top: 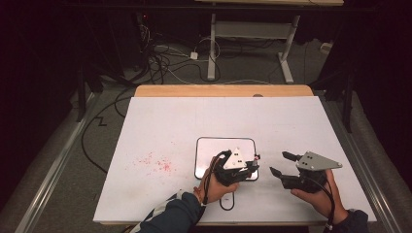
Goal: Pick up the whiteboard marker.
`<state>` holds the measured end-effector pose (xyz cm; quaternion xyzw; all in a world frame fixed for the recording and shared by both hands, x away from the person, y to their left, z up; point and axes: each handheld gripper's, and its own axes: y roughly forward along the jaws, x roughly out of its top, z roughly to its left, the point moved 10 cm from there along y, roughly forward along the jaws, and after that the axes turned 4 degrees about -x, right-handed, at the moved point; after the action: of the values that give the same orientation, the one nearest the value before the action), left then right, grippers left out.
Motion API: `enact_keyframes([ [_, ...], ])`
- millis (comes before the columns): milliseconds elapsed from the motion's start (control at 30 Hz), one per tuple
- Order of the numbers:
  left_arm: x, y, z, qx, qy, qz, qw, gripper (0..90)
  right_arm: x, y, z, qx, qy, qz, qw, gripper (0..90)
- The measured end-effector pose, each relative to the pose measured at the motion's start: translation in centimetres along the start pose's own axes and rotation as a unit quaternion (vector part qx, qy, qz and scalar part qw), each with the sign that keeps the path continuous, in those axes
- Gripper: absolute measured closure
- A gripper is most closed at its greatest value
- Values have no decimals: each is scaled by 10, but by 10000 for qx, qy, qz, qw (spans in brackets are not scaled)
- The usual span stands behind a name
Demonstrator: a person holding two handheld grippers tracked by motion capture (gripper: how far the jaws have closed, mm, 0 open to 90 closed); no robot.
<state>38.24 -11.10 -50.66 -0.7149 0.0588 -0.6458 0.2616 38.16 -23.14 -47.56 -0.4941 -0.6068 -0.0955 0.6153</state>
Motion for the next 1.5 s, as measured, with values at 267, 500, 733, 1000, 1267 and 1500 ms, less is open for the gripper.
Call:
enact_keyframes([
  [267, -9, -18, 7, 53, -86, 139, 9999, 787, 2, -3, -3, -42, 10, -50, 10000, 331],
  [500, -23, -47, 15, 141, -177, 302, 9993, 787, 3, -2, -3, -50, 15, -44, 10000, 331],
  [733, -46, -90, 25, 374, -306, 320, 9983, 787, 2, -1, -3, -56, 15, -25, 10000, 330],
  [1000, -68, -128, 39, 711, -611, 299, 9951, 786, 4, 1, 2, -8, -47, -10, 10000, 329],
  [1267, -58, -108, 29, 553, -463, 216, 9972, 787, 4, 3, 4, 37, -70, 23, 10000, 330],
  [1500, -45, -83, 19, 354, -345, 159, 9987, 786, 3, 2, 4, 35, -63, 26, 10000, 330],
])
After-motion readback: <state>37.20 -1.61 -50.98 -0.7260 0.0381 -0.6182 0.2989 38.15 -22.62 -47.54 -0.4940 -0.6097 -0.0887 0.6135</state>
